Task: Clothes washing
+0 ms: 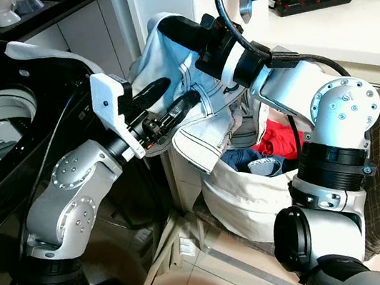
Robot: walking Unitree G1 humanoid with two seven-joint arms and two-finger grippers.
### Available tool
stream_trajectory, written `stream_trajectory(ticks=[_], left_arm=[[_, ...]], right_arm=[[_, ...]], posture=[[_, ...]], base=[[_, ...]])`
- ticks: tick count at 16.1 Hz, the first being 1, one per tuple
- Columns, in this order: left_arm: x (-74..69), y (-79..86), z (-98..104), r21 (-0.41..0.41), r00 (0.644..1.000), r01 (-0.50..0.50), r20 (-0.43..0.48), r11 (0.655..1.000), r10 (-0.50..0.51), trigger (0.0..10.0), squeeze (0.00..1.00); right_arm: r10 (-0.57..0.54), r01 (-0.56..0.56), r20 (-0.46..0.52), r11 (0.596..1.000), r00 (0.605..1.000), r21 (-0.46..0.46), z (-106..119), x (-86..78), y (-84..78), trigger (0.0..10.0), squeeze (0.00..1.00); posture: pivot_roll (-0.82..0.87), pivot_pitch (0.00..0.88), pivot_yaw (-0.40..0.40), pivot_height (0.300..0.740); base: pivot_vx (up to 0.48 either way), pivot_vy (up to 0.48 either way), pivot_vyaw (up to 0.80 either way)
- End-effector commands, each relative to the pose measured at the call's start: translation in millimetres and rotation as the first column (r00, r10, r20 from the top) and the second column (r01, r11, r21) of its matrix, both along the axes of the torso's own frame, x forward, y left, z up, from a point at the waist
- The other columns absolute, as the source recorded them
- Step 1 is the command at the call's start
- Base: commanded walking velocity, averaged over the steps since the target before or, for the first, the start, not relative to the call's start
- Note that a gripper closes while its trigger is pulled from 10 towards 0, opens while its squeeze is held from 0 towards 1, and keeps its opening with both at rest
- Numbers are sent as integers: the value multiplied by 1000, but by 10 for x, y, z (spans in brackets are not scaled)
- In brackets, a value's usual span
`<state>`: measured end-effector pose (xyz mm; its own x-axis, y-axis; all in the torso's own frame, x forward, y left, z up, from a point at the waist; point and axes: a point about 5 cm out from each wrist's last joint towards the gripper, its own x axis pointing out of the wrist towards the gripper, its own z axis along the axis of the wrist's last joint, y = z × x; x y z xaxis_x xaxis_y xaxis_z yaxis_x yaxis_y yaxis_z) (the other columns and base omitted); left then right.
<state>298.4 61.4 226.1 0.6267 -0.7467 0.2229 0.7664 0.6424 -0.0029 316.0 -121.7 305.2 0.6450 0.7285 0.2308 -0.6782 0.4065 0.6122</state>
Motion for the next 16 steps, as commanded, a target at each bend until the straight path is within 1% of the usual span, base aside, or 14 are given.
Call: stream_trajectory(ticks=[1, 6, 9, 11, 12, 13, 15, 16], left_arm=[[49, 53, 31, -9, 999, -48, 6, 999, 48, 0, 0], [91, 90, 55, -14, 995, -92, 28, 996, 92, 0, 0], [164, 188, 130, -55, 978, -192, 68, 980, 196, 0, 0], [192, 229, 160, -68, 970, -222, 84, 973, 228, 0, 0], [234, 301, 200, -85, 948, -290, 112, 953, 298, 0, 0], [258, 338, 223, -100, 932, -328, 126, 939, 339, 0, 0], [281, 371, 256, -123, 918, -357, 138, 926, 372, 0, 0], [295, 400, 281, -138, 904, -383, 150, 914, 401, 0, 0]], right_arm=[[44, -45, 76, 999, 996, 15, 143, -78, 60, 0, 0], [44, -45, 78, 999, 996, 13, 145, -70, 58, 0, 0], [41, -42, 82, 999, 996, 12, 153, -78, 52, 0, 0], [38, -39, 83, 999, 996, 10, 153, -72, 50, 0, 0], [31, -31, 91, 1000, 995, -2, 162, -73, 48, 4706, 0], [27, -25, 102, 1000, 994, -14, 171, -79, 48, 10000, 0], [24, -20, 116, 999, 993, -28, 181, -85, 51, 10000, 0], [25, -22, 121, 999, 992, -27, 187, -91, 52, 10000, 298]], posture=[[-19, 0, 37, 740], [-20, 0, 37, 740], [-20, 0, 37, 740], [-20, 0, 40, 740], [-21, 0, 41, 740], [-21, 0, 41, 740], [-22, 0, 42, 740], [-22, 0, 42, 740]], base=[[0, 0, 0], [0, 0, 0], [0, 0, 0], [0, 0, 0], [0, 0, 0], [0, 0, 0], [0, 0, 0], [0, 0, 0]])
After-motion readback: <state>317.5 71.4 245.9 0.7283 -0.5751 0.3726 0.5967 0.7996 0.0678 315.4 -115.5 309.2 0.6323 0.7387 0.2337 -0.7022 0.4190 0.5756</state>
